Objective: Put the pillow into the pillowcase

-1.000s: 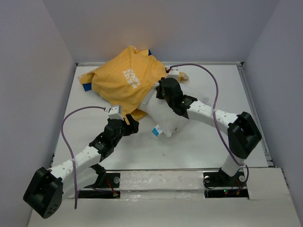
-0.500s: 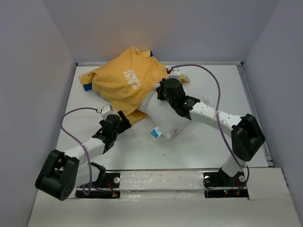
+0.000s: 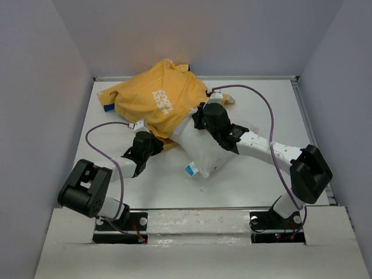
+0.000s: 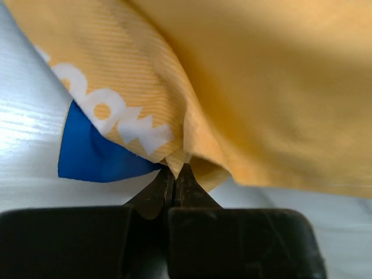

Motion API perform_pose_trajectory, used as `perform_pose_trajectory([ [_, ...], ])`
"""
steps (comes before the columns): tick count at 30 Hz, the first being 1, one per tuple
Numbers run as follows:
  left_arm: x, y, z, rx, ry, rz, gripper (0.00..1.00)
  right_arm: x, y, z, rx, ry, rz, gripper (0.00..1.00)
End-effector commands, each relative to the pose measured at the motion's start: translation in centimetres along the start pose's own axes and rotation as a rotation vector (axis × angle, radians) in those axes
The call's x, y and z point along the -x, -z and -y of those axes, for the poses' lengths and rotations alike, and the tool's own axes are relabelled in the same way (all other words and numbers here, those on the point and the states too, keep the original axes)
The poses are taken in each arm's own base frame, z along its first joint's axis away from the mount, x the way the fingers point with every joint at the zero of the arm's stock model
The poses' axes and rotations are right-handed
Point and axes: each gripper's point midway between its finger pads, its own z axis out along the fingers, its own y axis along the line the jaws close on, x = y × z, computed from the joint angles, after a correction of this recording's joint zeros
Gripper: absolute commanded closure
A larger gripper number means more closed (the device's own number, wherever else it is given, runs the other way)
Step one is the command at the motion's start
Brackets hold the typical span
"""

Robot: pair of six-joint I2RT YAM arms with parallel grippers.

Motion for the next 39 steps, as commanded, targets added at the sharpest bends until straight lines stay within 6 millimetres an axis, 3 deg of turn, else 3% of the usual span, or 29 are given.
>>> perform_pose_trajectory([
  [1,7.7,3.7,4.0,-0.129,0.008,0.231,1.00,3.4,4.1,-5.1,0.120,-0.119,0.171,1.00],
  [3,9.6,5.6,2.5,-0.113,0.039,0.291,1.00,1.8,5.1,-5.2,0.110,-0.120,0.165,1.00],
  [5,10.6,6.5,1.1,-0.100,0.081,0.329,1.00,0.0,5.7,-7.0,0.150,-0.123,0.133,1.00],
  [7,11.5,6.8,-0.9,-0.070,0.131,0.369,1.00,-3.2,6.7,-12.0,0.265,-0.082,0.055,1.00],
  [8,11.9,6.9,-1.0,-0.087,0.148,0.377,1.00,-5.5,8.1,-15.2,0.360,-0.043,-0.018,0.77],
  [9,11.5,6.6,-1.8,-0.078,0.165,0.368,1.00,-4.3,8.7,-18.1,0.434,-0.006,-0.012,0.55],
  [10,11.5,6.5,-2.3,-0.073,0.178,0.371,1.00,-4.8,8.8,-19.5,0.467,0.035,-0.048,0.37],
  [12,11.4,6.5,-3.0,-0.083,0.194,0.363,1.00,-7.0,9.0,-19.9,0.490,0.169,-0.172,0.15],
  [13,11.4,6.5,-3.0,-0.091,0.192,0.362,1.00,-5.9,9.6,-20.2,0.513,0.194,-0.150,0.12],
  [16,11.3,6.5,-3.4,-0.086,0.177,0.363,1.00,-1.8,12.0,-17.4,0.530,0.240,-0.126,0.09],
  [17,11.2,6.5,-3.4,-0.084,0.170,0.360,1.00,0.6,12.9,-14.7,0.538,0.208,-0.100,0.09],
  [19,10.9,6.3,-3.6,-0.080,0.162,0.349,1.00,2.1,13.2,-11.1,0.537,0.198,-0.075,0.14],
  [20,10.8,6.3,-3.6,-0.085,0.162,0.345,1.00,1.9,11.1,-5.7,0.418,0.183,-0.075,0.16],
  [21,10.7,6.3,-3.6,-0.090,0.163,0.344,1.00,2.9,11.1,-3.1,0.370,0.163,-0.045,0.19],
  [23,10.4,6.0,-3.7,-0.087,0.168,0.328,1.00,2.4,9.9,1.2,0.328,0.153,-0.056,0.21],
  [24,10.3,6.0,-3.5,-0.096,0.170,0.323,1.00,1.1,8.7,5.8,0.259,0.125,-0.086,0.20],
  [27,10.0,5.8,-3.4,-0.104,0.178,0.305,1.00,-0.8,6.2,10.9,0.249,0.145,-0.128,0.08],
  [28,9.9,5.8,-3.4,-0.106,0.182,0.302,1.00,-3.1,4.7,12.0,0.249,0.149,-0.201,0.06],
  [32,9.4,6.2,-3.0,-0.125,0.190,0.282,1.00,-8.1,3.9,11.5,0.418,0.195,-0.358,0.04],
  [35,9.2,7.0,-2.7,-0.134,0.188,0.280,1.00,-10.5,4.7,10.5,0.519,0.154,-0.404,0.03],
  [36,9.2,7.3,-2.7,-0.138,0.187,0.283,1.00,-11.9,5.9,9.7,0.591,0.107,-0.441,0.02],
  [38,9.2,7.6,-2.5,-0.142,0.182,0.281,1.00,-11.5,5.5,8.8,0.653,0.089,-0.374,0.02],
  [39,8.9,7.6,-2.5,-0.142,0.182,0.272,1.00,-12.3,5.4,8.7,0.676,0.063,-0.388,0.02],
])
